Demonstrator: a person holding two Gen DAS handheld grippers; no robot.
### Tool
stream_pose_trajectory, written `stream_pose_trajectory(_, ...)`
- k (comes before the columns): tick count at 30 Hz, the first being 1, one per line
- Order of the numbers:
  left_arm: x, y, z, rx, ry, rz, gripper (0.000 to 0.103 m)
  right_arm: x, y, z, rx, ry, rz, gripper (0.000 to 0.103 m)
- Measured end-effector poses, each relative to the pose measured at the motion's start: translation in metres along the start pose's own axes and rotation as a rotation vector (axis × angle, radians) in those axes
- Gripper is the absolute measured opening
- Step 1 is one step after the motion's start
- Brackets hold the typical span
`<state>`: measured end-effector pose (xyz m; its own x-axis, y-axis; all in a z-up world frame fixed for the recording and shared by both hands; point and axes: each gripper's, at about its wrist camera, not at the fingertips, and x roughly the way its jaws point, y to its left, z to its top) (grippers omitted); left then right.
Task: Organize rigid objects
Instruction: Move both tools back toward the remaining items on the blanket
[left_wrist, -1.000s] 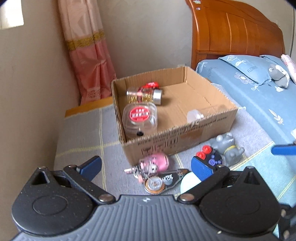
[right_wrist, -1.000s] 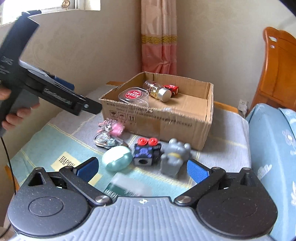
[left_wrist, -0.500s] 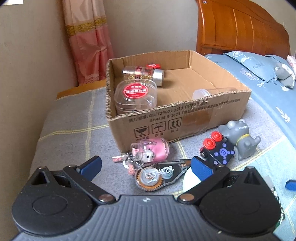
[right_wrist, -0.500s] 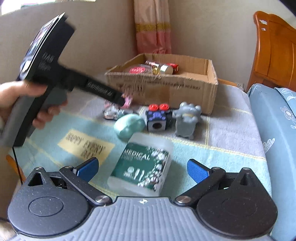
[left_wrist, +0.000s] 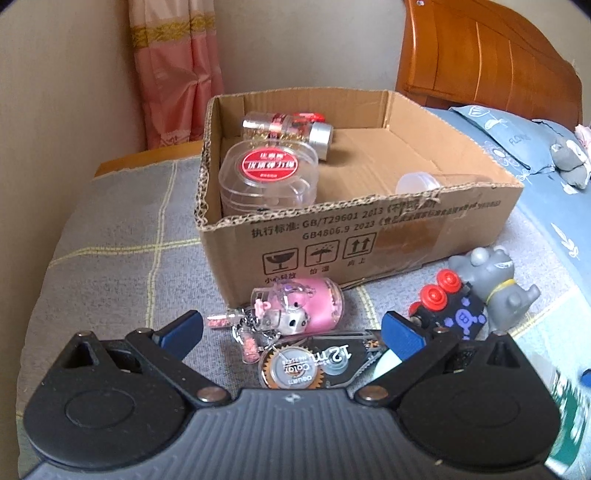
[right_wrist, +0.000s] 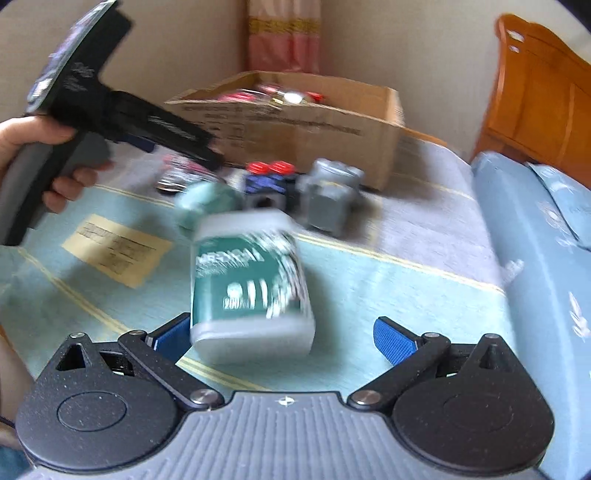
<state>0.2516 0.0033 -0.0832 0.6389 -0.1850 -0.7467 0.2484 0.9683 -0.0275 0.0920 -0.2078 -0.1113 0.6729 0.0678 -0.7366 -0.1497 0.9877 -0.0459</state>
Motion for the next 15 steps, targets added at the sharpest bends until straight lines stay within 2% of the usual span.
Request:
stream_pose_trajectory(4,0.004,0.0,0.0,-0.009,-0.008,0.017,0.102,0.004,-0.022,-0.006,0.07,0.016,-0.022,0.103)
stream_pose_trajectory(15,0.016,0.014,0.002,-0.066,-0.02,0.06,0.102,0.008,-0.024,-0.004,0.055,0.004,-0.02,0.103)
